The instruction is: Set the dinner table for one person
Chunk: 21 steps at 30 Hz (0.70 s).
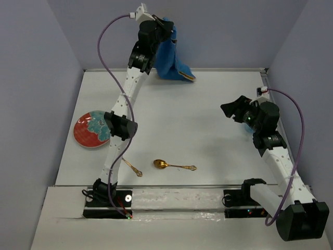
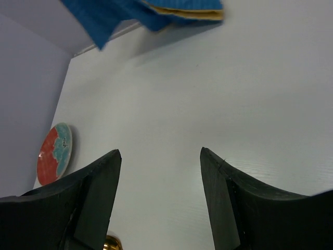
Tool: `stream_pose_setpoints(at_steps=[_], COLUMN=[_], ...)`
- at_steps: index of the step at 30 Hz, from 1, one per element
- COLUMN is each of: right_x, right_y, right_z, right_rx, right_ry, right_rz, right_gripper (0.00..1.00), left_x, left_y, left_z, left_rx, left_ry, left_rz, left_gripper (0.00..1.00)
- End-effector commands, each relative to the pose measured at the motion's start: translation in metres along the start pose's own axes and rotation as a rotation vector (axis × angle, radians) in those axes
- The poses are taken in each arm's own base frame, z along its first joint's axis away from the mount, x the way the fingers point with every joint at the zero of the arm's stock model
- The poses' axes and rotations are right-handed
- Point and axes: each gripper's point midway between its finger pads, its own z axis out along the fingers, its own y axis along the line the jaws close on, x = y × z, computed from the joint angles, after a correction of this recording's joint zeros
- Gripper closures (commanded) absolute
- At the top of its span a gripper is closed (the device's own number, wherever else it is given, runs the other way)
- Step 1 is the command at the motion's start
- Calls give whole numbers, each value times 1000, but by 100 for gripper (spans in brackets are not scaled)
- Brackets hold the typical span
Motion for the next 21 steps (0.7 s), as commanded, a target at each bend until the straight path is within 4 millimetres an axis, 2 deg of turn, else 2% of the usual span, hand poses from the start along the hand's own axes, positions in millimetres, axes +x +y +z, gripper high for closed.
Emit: stream_pose_setpoints(at_steps=[1,4,7,8,9,11,13,16,17,18,19,21], right_x=[-30,-20,-12,-12,-11,-17,-25,-34,-35,-35,-36,-34], right_y=[26,16,11,11,10,11,13,16,18,17,17,11], right_z=[1,8,14,15,17,19,22,23,25,26,26,31], right_rx=[-88,-67,-61,-61,-58,-58,-55,-55,-58,-59,-58,-35], right_ry=[-91,-60,-27,-23,-20,-32,-48,-64,-62,-58,-60,-56], right_rz=[-49,-50,-45,-47,-46,-57,-66,-75,-77,-77,-78,-72], right_gripper=[32,35,35,35,35,35,35,35,35,35,35,35], left_x=[64,74,51,46,41,25,12,2,-2,4,0,-1], left_y=[-31,-36,-69,-99,-113,-135,-149,-155,-157,-150,-156,-145], left_z=[-37,-47,-68,-83,-90,-104,-114,-122,-131,-138,-143,-161], left_rx=[11,0,9,75,110,163,197,213,213,197,204,141], left_ry=[202,222,139,125,114,88,69,63,78,127,116,165], left_rz=[252,348,531,572,610,640,659,690,709,732,742,819], left_gripper=[100,100,100,100,100,100,100,100,100,100,100,100])
